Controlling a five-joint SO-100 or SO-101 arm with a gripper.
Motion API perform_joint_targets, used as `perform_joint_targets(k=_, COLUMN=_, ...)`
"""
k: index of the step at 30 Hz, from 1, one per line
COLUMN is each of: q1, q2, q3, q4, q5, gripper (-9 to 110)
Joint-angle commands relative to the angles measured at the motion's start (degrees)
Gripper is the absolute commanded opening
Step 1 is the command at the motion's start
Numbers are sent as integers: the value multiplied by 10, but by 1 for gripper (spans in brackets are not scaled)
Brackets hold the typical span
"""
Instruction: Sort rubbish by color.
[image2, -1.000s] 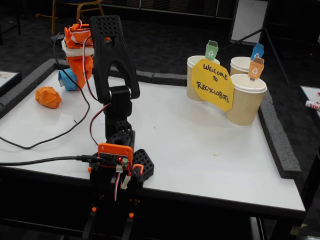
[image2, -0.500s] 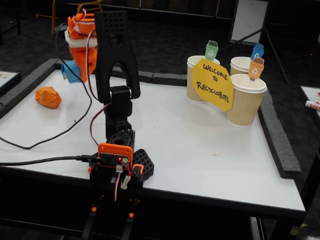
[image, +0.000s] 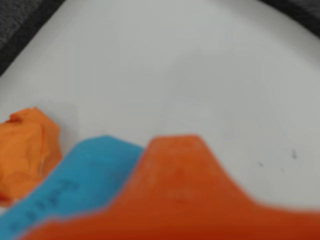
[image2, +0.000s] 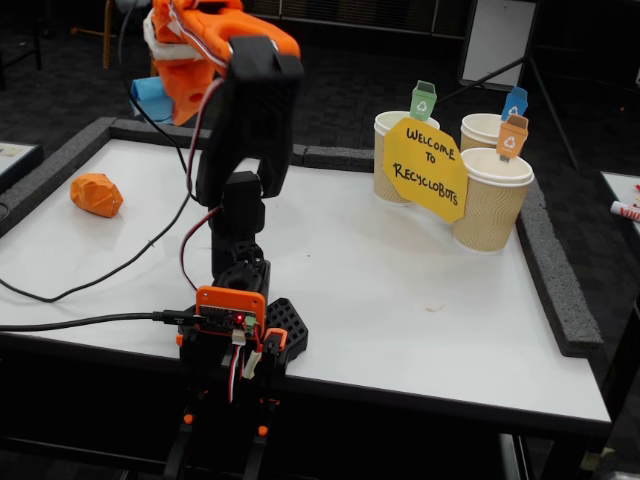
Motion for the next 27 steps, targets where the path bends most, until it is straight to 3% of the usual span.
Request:
perform_joint_targets(k=1, q1=16, q2=200, q3=28, q4=10, q5=2, gripper=0)
perform_joint_targets(k=11, q1=10, q2=454, q3=130, q4=96, q5=2, gripper=0)
perform_joint_targets(k=27, q1=21, q2=638, q3=128, q4=221, q5=1, gripper=0)
